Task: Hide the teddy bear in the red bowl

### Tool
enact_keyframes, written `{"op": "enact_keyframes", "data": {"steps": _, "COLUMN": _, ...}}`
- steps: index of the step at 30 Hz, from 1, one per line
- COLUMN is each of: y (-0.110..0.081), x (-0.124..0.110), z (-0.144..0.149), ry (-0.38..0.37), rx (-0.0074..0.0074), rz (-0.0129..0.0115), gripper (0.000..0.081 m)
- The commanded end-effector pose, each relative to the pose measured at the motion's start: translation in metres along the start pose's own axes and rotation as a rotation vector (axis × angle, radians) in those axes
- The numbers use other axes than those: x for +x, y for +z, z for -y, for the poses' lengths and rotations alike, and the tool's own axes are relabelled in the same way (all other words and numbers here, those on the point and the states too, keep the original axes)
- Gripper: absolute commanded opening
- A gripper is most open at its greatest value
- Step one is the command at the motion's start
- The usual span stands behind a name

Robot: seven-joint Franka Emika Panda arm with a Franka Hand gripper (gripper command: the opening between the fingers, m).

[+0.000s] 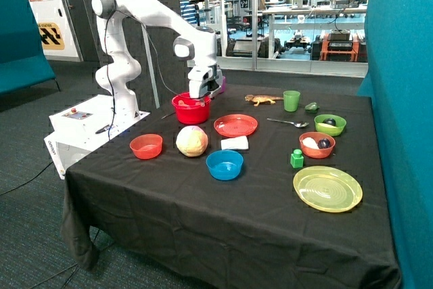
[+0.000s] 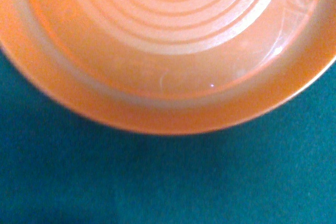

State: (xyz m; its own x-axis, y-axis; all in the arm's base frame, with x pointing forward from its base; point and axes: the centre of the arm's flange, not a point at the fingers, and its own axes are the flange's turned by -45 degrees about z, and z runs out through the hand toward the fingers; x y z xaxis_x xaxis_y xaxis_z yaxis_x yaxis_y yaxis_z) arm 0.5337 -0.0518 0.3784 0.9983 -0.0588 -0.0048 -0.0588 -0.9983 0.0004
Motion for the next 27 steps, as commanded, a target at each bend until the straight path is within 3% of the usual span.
{"op": "enact_keyframes", "data": {"steps": 1, "y": 0.019, "x": 0.014, "z": -0.005, "ry": 0.097, "rx": 0.0006, "rz": -0.0048, "gripper": 0.0623}}
{"op": "enact_keyframes", "data": {"steps": 19, "y": 0.037, "x": 0.047, "z": -0.03, "ry": 0.26, "rx": 0.001, "rz": -0.0047, "gripper": 0.0606}}
{"op": "enact_keyframes", "data": {"steps": 20, "y": 0.04, "x": 0.048, "z": -0.032, "ry": 0.343, "rx": 0.0012, "rz": -0.0047, "gripper": 0.0598}}
{"op": "enact_keyframes", "data": {"steps": 21, "y": 0.041, "x": 0.047, "z": -0.033, "ry": 0.275, "rx": 0.0011, "rz": -0.0047, "gripper": 0.0594}}
{"op": "enact_keyframes", "data": {"steps": 27, "y": 0.041, "x": 0.039, "z": -0.039, "ry": 0.314, "rx": 0.0012, "rz": -0.0047, "gripper": 0.0577}}
